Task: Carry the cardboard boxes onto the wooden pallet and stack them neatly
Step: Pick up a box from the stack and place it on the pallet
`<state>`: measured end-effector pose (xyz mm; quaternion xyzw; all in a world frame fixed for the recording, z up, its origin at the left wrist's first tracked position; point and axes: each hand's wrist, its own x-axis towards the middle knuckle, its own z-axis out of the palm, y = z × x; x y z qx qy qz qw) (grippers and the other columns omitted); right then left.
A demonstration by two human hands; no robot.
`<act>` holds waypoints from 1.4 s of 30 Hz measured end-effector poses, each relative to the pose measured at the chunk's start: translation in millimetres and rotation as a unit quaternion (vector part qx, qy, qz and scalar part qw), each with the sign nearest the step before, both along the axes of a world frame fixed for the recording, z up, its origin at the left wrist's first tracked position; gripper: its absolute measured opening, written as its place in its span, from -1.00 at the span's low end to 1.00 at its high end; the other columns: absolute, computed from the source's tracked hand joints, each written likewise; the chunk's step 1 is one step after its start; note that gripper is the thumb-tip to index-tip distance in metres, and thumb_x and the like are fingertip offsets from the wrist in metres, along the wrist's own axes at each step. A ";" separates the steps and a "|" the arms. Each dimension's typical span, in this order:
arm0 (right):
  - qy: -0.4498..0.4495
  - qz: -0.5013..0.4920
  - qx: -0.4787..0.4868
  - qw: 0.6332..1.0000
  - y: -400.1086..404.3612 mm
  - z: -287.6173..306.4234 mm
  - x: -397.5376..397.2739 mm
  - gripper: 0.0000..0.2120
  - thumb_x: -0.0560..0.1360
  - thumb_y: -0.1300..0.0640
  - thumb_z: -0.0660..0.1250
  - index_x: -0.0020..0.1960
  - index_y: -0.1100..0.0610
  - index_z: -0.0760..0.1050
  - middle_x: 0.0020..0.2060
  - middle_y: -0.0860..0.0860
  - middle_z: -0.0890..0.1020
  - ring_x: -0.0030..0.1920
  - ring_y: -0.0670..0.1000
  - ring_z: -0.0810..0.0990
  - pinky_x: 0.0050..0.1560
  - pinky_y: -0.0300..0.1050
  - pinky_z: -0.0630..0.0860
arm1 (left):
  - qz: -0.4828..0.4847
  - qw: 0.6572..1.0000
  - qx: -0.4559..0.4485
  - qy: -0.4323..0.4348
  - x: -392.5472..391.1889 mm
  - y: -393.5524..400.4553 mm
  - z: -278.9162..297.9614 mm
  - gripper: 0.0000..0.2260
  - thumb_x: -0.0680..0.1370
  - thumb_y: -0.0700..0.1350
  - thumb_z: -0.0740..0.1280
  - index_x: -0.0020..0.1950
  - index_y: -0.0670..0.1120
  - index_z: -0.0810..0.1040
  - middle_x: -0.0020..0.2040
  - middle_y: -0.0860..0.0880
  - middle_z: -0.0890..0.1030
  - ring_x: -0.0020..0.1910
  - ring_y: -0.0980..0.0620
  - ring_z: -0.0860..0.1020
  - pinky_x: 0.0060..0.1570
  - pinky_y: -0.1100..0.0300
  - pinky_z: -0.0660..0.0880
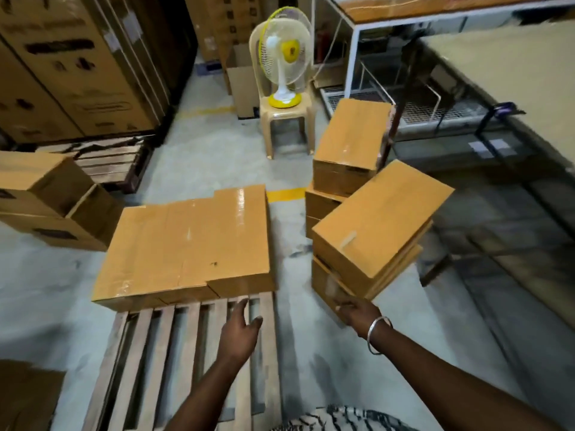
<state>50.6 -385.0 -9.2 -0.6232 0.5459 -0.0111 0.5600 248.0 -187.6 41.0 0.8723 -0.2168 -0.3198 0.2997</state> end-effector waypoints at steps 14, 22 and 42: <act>-0.005 -0.130 0.075 0.989 -84.3 -8.3 -111.4 -0.87 0.50 0.06 0.39 -0.23 -0.08 0.55 -0.15 -0.01 0.64 0.05 0.16 0.63 -0.02 -0.07 0.51 | -0.156 0.986 0.053 -0.027 -92.5 -132.4 4.9 -0.44 0.60 -0.03 0.32 0.56 -0.03 0.21 0.53 -0.03 0.31 0.44 -0.08 0.36 0.35 0.07 0.32; 0.015 -0.171 0.093 0.981 -139.6 -20.8 -70.3 -0.97 0.49 0.09 0.39 -0.13 0.01 0.60 -0.19 -0.03 0.60 0.06 0.13 0.62 -0.11 -0.18 0.41 | -0.197 0.980 0.033 -0.020 -29.9 -226.2 -19.5 -0.46 0.60 -0.01 0.32 0.54 -0.06 0.26 0.50 -0.09 0.35 0.43 -0.12 0.37 0.31 0.04 0.36; 0.107 -0.339 0.164 0.920 -247.4 -85.8 29.0 -0.54 0.48 0.06 0.43 0.29 0.24 0.43 0.08 0.15 0.55 0.13 0.16 0.57 0.19 -0.04 0.48 | -0.252 0.960 0.108 0.056 114.4 -436.5 -119.7 -0.56 0.60 -0.11 0.31 0.46 -0.16 0.34 0.33 -0.21 0.50 0.18 -0.19 0.50 0.03 0.02 0.42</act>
